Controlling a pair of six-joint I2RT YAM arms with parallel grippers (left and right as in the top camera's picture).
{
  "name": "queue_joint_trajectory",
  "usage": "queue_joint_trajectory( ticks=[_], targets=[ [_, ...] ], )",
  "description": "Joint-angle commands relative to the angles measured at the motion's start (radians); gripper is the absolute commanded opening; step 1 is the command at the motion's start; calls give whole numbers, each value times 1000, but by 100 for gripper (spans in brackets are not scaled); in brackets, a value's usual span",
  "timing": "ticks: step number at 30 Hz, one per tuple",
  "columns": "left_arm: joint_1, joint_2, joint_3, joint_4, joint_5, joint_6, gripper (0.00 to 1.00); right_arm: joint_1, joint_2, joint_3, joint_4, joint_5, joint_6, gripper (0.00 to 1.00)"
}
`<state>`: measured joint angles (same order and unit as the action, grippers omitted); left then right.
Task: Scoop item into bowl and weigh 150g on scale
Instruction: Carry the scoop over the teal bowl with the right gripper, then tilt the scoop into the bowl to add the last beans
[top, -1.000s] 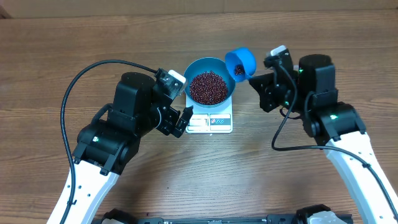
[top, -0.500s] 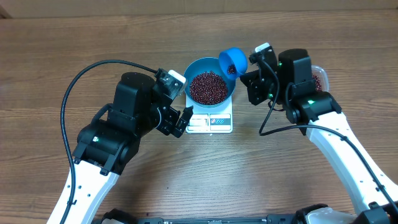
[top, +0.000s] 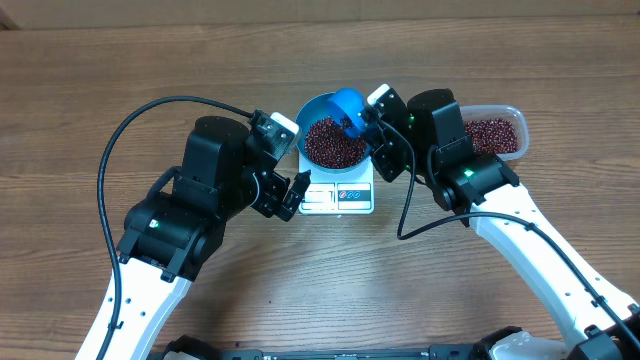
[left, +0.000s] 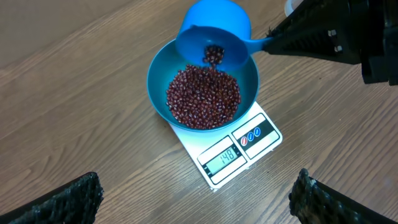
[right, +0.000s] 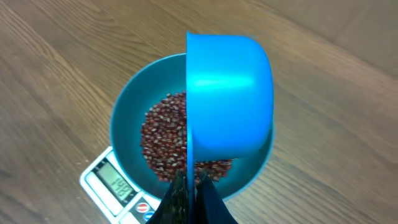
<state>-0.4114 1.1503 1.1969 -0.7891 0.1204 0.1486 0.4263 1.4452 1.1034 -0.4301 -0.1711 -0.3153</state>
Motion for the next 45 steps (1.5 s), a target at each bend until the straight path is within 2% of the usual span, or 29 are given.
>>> queue_joint_trajectory(
  ticks=[1, 11, 18, 45],
  targets=[
    [5, 0, 3, 1, 11, -18, 100, 2, 5, 18, 10, 40, -50, 4],
    [5, 0, 3, 0, 11, -22, 99, 2, 5, 18, 10, 36, -36, 4],
    [5, 0, 3, 0, 11, -22, 100, 2, 5, 18, 9, 21, 106, 4],
    [5, 0, 3, 0, 11, -22, 100, 2, 5, 18, 2, -10, 111, 4]
  ],
)
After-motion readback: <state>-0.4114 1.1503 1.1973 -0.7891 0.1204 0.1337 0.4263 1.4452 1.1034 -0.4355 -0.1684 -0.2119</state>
